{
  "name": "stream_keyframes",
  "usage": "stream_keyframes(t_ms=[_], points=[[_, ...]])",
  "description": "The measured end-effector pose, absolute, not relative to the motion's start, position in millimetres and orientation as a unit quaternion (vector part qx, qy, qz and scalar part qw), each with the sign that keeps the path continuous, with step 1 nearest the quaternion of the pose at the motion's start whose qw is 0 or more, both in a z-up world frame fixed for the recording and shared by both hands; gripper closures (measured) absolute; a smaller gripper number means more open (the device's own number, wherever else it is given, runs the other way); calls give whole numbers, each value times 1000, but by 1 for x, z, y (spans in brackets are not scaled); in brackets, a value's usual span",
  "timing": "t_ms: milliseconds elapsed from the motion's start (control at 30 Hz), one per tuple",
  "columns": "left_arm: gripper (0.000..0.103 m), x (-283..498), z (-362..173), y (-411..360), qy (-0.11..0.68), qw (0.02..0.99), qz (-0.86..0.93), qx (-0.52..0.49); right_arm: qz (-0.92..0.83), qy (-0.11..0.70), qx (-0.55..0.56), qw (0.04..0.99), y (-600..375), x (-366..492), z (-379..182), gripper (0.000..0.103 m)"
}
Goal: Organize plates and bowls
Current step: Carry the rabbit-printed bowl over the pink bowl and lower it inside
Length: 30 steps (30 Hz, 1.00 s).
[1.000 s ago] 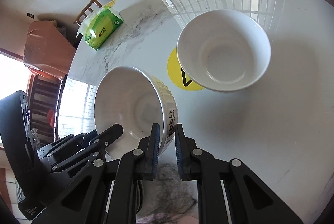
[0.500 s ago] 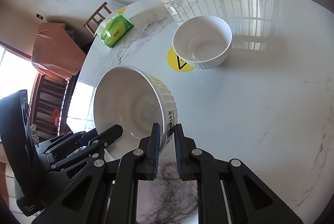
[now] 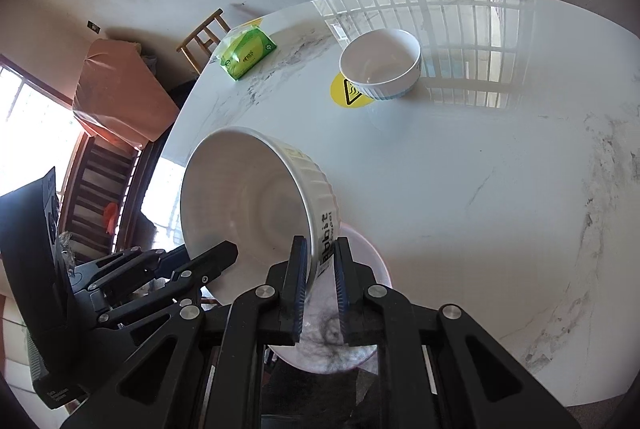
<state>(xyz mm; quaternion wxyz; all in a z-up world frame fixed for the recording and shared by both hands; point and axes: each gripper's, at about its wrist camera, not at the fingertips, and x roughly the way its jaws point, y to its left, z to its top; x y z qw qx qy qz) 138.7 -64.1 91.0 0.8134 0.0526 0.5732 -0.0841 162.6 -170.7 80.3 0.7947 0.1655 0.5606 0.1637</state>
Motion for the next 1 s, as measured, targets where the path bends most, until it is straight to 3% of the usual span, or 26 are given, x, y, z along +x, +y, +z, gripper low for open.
stream_keyframes(t_ms=[433, 1000], points=[[86, 103, 58, -64, 595, 798, -84, 54, 159, 572, 160, 789, -161, 125, 56, 90], [86, 117, 17, -64, 624, 775, -84, 50, 147, 600, 158, 771, -158, 126, 19, 90]])
